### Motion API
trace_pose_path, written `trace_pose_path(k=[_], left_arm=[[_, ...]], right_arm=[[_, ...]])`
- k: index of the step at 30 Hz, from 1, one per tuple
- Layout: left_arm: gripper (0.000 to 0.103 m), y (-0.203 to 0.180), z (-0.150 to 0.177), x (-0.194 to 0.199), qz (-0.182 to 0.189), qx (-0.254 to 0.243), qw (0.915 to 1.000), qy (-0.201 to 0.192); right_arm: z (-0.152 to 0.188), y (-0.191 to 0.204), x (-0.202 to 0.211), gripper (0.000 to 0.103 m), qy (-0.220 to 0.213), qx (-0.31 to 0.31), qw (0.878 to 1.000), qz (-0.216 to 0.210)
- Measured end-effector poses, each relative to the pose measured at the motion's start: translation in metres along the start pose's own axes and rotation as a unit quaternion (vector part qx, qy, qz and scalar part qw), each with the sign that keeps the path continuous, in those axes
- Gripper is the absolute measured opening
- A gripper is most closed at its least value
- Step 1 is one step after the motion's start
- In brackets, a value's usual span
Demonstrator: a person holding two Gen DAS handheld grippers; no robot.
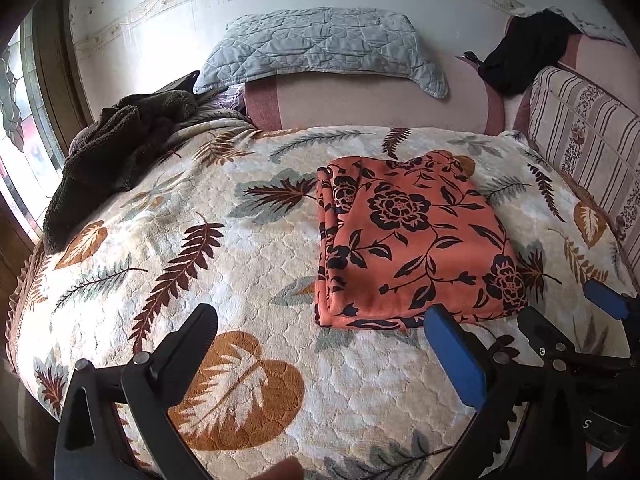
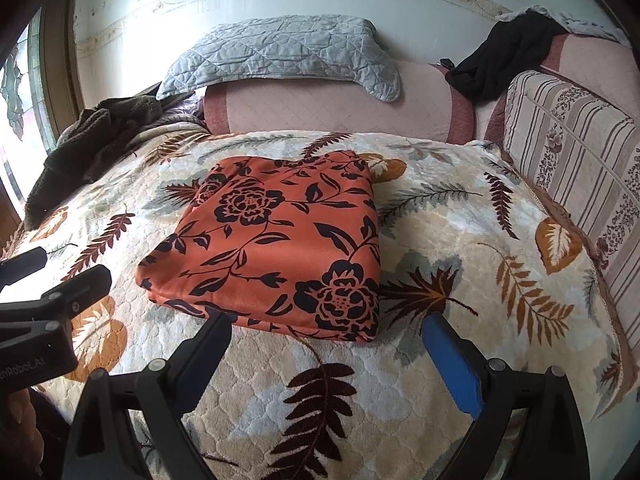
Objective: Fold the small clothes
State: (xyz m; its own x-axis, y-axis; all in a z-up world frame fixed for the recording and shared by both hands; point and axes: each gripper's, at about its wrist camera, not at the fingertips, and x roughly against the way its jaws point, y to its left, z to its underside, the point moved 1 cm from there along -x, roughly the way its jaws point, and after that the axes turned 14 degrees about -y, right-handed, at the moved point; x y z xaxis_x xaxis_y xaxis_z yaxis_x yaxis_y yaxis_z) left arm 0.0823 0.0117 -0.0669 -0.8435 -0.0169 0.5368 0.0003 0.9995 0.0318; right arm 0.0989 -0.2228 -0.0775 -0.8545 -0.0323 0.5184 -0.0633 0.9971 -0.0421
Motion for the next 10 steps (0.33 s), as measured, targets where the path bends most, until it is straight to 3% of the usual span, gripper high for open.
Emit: trace_pose_path(k=[6,10], left_arm=[[0.102,-0.0024,-0.002,-0.0031,0.012,0.002,0.9999,-0.001],[0.102,-0.0048,-0.0072,0.0008,0.009,0.002,0.9996,-0.026]], right_arm=[[-0.0007,0.0012,-0.0047,0.098,0.002,0.001,1.0,-0.004],[-0.0024,-0.0012,-0.0071,0.098,0.001,-0.001,1.0,-0.005]])
